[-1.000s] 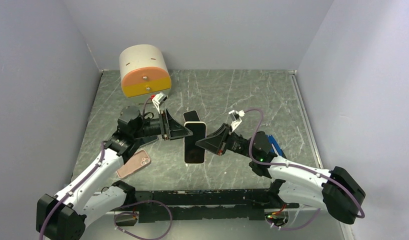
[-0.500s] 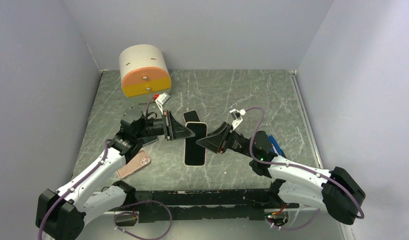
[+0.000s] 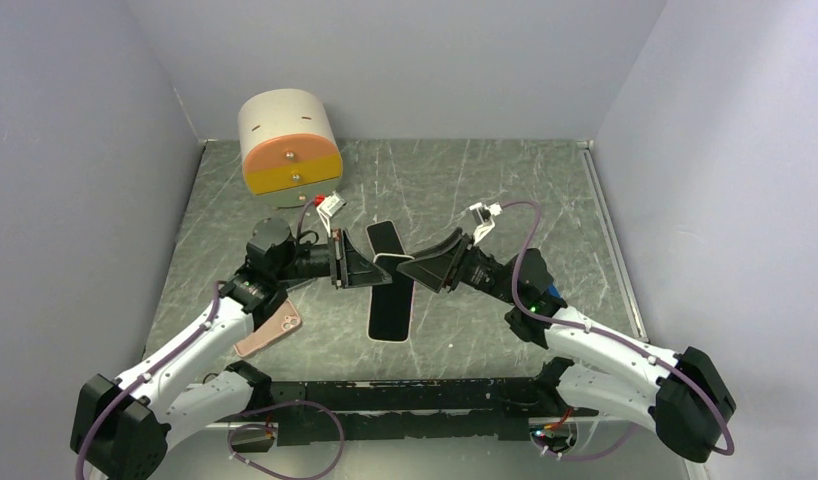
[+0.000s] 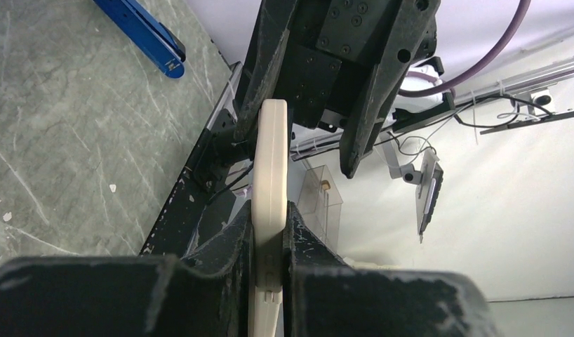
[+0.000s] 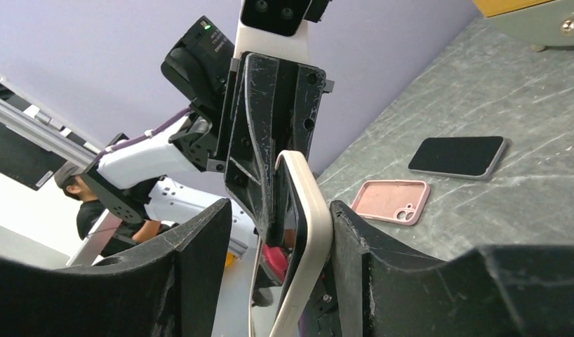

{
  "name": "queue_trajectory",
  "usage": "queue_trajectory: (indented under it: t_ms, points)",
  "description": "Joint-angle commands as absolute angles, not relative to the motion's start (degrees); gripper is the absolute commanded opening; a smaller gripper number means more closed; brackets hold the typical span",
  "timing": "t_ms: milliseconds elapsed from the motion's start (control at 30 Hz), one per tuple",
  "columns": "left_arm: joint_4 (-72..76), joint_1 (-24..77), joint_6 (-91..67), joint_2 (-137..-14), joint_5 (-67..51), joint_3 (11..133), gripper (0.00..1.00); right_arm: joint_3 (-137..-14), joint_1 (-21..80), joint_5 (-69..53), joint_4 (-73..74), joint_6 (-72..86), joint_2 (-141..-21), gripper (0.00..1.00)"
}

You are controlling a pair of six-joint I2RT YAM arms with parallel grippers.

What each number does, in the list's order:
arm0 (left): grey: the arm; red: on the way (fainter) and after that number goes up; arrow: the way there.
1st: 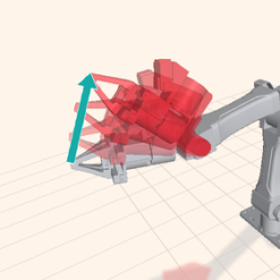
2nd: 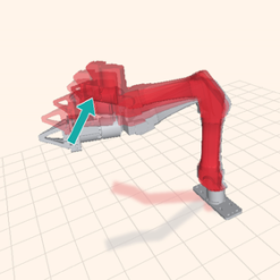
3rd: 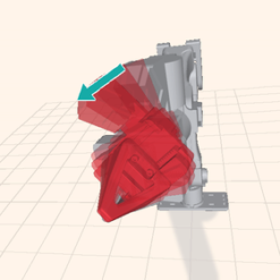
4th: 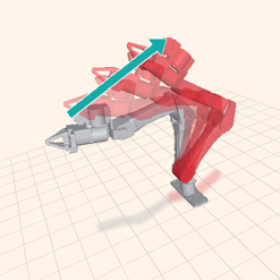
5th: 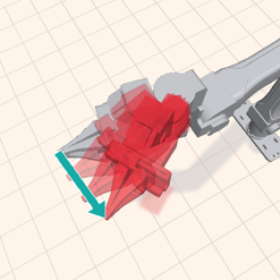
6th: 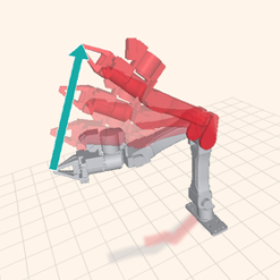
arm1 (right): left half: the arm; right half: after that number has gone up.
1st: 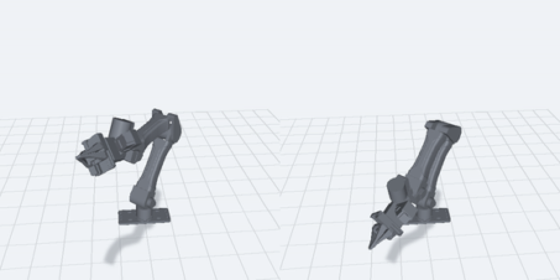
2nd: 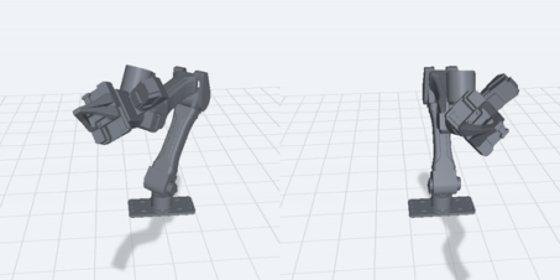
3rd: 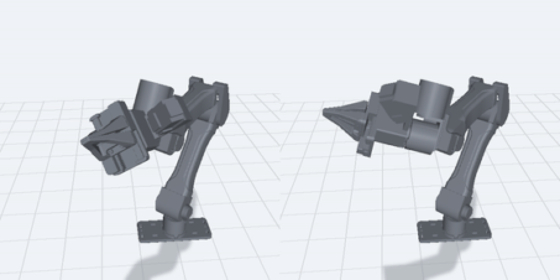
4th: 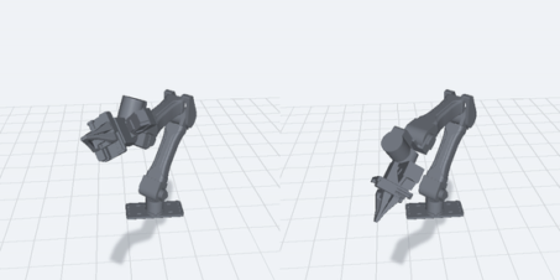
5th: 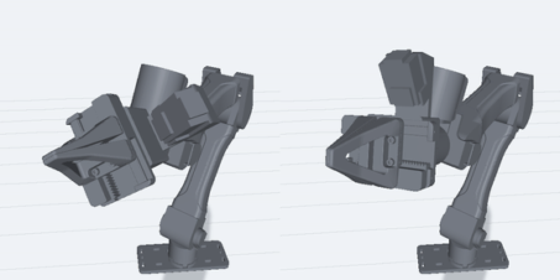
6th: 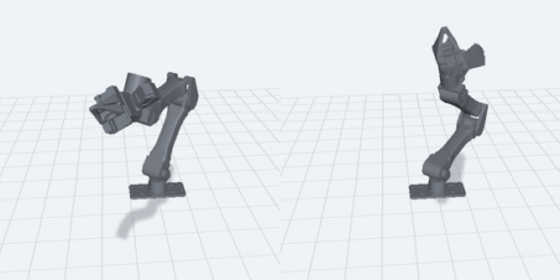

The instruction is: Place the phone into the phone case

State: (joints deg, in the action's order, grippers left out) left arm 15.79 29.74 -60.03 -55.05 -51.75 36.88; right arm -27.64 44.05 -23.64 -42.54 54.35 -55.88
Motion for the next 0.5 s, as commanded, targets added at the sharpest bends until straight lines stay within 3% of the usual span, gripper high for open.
queue_trajectory:
  t_ms: [0, 300, 467]
  points:
    - [14.6, 30.2, -57.3, -55.1, -53.7, 39.0, 0.02, -30.2, 43.7, -23.9, -45.4, 54.6, -55.6, 0.53]
    - [-9.5, 30.6, -45.5, -55.9, -44.0, 45.2, 0.03, -31.8, 43.7, -23.3, -40.8, 52.4, -54.9, 0.05]
    - [-14.0, 31.4, -43.4, -57.5, -40.4, 46.7, 0.03, -34.3, 43.7, -19.5, -31.8, 54.1, -54.8, 0.0]
